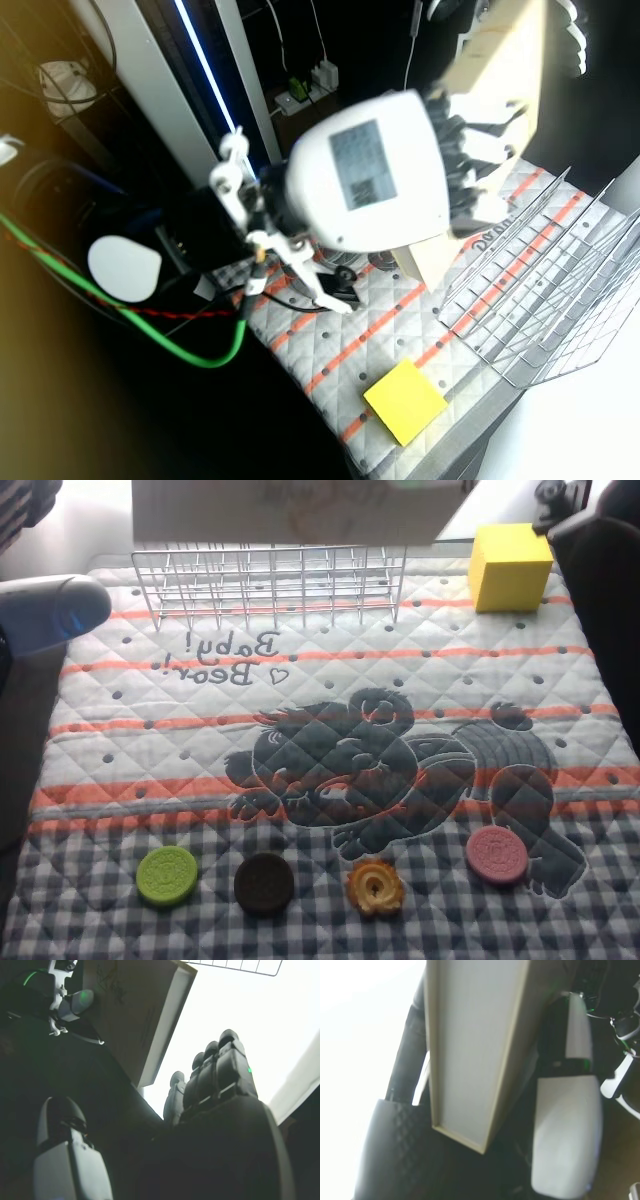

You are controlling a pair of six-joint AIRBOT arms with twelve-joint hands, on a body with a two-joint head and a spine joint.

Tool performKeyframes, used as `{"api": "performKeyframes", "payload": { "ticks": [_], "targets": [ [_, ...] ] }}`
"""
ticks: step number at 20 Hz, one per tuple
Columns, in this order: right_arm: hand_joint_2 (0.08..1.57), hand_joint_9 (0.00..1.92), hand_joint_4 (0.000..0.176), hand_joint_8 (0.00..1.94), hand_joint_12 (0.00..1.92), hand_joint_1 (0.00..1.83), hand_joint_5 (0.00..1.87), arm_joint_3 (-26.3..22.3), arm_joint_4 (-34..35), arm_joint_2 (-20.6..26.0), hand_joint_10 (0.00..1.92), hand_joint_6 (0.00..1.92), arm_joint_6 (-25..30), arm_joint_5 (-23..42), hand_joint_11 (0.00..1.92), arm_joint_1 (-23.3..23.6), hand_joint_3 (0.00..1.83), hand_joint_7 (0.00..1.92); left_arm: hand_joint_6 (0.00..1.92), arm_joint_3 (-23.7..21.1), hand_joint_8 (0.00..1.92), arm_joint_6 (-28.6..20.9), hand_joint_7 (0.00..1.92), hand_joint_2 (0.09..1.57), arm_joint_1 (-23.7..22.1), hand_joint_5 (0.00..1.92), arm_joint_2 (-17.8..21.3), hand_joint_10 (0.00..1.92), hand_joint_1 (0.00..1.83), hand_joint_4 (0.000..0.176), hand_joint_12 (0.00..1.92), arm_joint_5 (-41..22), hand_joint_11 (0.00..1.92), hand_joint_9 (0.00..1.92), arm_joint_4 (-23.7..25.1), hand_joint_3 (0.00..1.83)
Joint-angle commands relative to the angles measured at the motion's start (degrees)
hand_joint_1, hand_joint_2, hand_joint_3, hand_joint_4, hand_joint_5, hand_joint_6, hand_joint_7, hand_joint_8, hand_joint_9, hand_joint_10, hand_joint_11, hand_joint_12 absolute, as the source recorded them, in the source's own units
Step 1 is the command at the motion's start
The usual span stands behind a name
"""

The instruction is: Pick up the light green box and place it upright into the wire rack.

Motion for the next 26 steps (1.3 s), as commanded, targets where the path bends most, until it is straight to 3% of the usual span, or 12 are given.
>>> {"api": "performKeyframes", "payload": {
  "ticks": [1, 4, 5, 9, 11, 16, 17, 18, 19, 20, 22, 26],
  "targets": [
    [1.25, 1.37, 0.0, 1.39, 1.24, 1.27, 0.51, 0.4, 3.3, 0.4, 0.02, 0.72, 0.5, 4.7, 0.8, 1.2, 0.0, 0.73, 0.0, 0.3, 0.0, -0.6, 0.0, 0.83, -0.9, 0.04, -0.5, 0.0, 0.61, 0.176, 0.0, -6.8, 0.0, 0.0, -0.2, 0.0],
    [1.37, 1.32, 0.0, 1.62, 1.46, 1.13, 0.47, 1.0, 3.3, 0.3, 0.03, 1.64, 0.4, 4.1, 0.73, 2.0, 0.0, 0.6, 0.01, 0.6, 0.0, -0.6, 0.0, 0.83, -1.2, 0.06, -0.8, 0.0, 0.66, 0.176, 0.0, -6.5, 0.0, 0.0, -0.1, 0.0],
    [1.32, 0.91, 0.0, 1.49, 1.43, 1.28, 0.38, 1.2, 3.3, 0.2, 1.23, 1.6, 0.4, 3.8, 0.78, 2.1, 0.0, 0.65, 0.0, 0.6, 0.0, -0.6, 0.0, 0.83, -1.2, 0.06, -0.8, 0.0, 0.67, 0.176, 0.0, -6.4, 0.0, 0.0, -0.1, 0.0],
    [1.25, 1.17, 0.0, 1.28, 1.45, 1.2, 0.57, 2.0, 3.6, -0.6, 0.66, 1.42, 0.4, 2.9, 0.23, 2.1, 0.0, 0.9, 0.0, 0.6, 0.0, -0.6, 0.0, 0.83, -1.2, 0.06, -0.9, 0.0, 0.62, 0.176, 0.0, -6.4, 0.0, 0.0, 0.0, 0.0],
    [1.25, 1.25, 0.0, 1.21, 1.11, 1.21, 0.53, 2.4, 3.9, -1.0, 0.43, 1.49, 0.4, 2.5, 1.01, 2.1, 0.01, 0.91, 0.0, 0.6, 0.0, -0.6, 0.0, 0.83, -1.2, 0.06, -0.9, 0.0, 0.61, 0.176, 0.0, -6.4, 0.0, 0.0, 0.0, 0.0],
    [1.2, 1.37, 0.0, 1.05, 0.85, 1.2, 0.71, 3.0, 4.5, -1.4, 0.09, 1.38, 0.4, 1.7, 1.22, 2.1, 0.0, 0.95, 0.0, 0.5, 0.0, -0.7, 0.0, 0.83, -1.3, 0.05, -0.9, 0.0, 0.67, 0.176, 0.0, -6.4, 0.0, 0.0, 0.0, 0.0],
    [1.17, 1.39, 0.0, 1.17, 0.86, 1.31, 0.41, 3.0, 4.6, -1.5, 0.07, 0.57, 0.4, 1.6, 1.23, 2.1, 0.01, 0.88, 0.0, 0.5, 0.0, -0.7, 0.0, 0.83, -1.3, 0.05, -0.9, 0.0, 0.68, 0.176, 0.0, -6.4, 0.0, 0.0, 0.0, 0.0],
    [1.24, 1.38, 0.0, 1.32, 0.85, 1.23, 0.63, 3.1, 4.8, -1.6, 0.05, 1.21, 0.4, 1.5, 1.23, 2.1, 0.0, 0.77, 0.0, 0.5, 0.0, -0.7, 0.0, 0.83, -1.3, 0.04, -0.9, 0.0, 0.64, 0.176, 0.0, -6.4, 0.0, 0.0, 0.0, 0.0],
    [1.18, 1.4, 0.0, 1.23, 0.86, 1.32, 0.53, 3.3, 5.0, -1.9, 0.05, 0.56, 0.4, 1.3, 1.24, 2.1, 0.0, 0.84, 0.0, 0.5, 0.0, -0.7, 0.0, 0.83, -1.3, 0.04, -0.9, 0.0, 0.64, 0.176, 0.0, -6.4, 0.0, 0.0, 0.0, 0.0],
    [1.18, 1.45, 0.0, 1.1, 0.89, 1.25, 0.64, 3.5, 5.1, -2.1, 0.06, 1.16, 0.4, 1.2, 1.22, 2.1, 0.0, 0.97, 0.01, 0.5, 0.0, -0.7, 0.0, 0.83, -1.3, 0.05, -0.9, 0.0, 0.65, 0.176, 0.0, -6.4, 0.0, 0.0, 0.0, 0.0],
    [1.17, 1.46, 0.0, 1.2, 1.0, 1.32, 0.57, 3.9, 5.3, -2.3, 0.05, 0.57, 0.4, 0.8, 1.18, 2.1, 0.0, 0.86, 0.01, 0.5, 0.0, -0.7, 0.0, 0.82, -1.3, 0.05, -0.9, 0.0, 0.66, 0.176, 0.0, -6.4, 0.0, 0.0, 0.0, 0.0],
    [1.21, 1.46, 0.0, 1.15, 0.96, 1.22, 0.63, 4.5, 5.4, -2.3, 0.03, 1.4, 0.4, -0.5, 1.28, 2.0, 0.0, 0.94, 0.0, 0.5, 0.0, -0.8, 0.0, 0.83, -1.3, 0.05, -0.9, 0.0, 0.64, 0.176, 0.0, -6.4, 0.0, 0.0, 0.0, 0.0]
  ]
}}
